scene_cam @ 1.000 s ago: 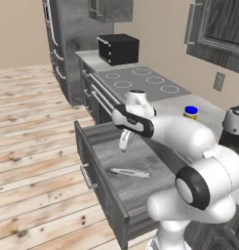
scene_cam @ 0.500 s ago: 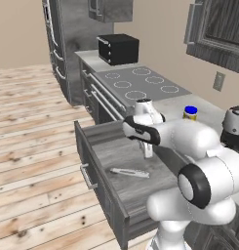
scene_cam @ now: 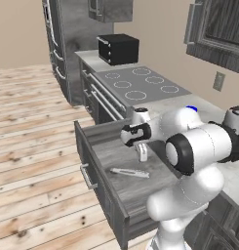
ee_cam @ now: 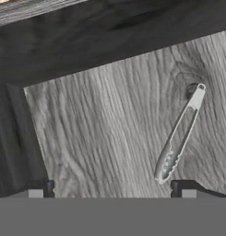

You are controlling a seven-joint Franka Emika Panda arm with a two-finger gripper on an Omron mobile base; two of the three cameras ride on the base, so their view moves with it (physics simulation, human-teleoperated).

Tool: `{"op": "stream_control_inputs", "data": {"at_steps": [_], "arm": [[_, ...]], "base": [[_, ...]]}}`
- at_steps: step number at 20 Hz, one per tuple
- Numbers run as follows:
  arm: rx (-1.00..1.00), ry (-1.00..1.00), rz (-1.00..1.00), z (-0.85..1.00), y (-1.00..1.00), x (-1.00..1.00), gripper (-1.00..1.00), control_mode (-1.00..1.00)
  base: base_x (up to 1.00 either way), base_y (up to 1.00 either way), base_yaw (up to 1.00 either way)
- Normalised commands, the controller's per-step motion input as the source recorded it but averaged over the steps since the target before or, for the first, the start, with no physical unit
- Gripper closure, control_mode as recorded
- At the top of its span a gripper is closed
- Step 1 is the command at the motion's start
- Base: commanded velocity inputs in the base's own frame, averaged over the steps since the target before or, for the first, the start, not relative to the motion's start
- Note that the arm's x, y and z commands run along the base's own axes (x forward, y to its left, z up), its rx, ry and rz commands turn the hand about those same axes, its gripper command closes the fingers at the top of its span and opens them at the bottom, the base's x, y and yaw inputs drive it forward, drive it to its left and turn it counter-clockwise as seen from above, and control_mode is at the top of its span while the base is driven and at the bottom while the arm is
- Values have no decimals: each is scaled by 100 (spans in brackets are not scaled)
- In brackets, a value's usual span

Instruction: Pick the tongs from the drawer and place it on the counter.

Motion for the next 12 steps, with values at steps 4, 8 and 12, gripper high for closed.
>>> {"op": "stream_control_inputs", "data": {"at_steps": [4, 8, 12], "arm": [[-4, -22, -17, -82, 7, 48, -100, -100], [-3, -9, -20, -79, 2, 51, -100, -100], [-3, -4, -21, -59, 0, 48, -100, -100]], "base": [[0, 0, 0], [0, 0, 0], [0, 0, 0]]}}
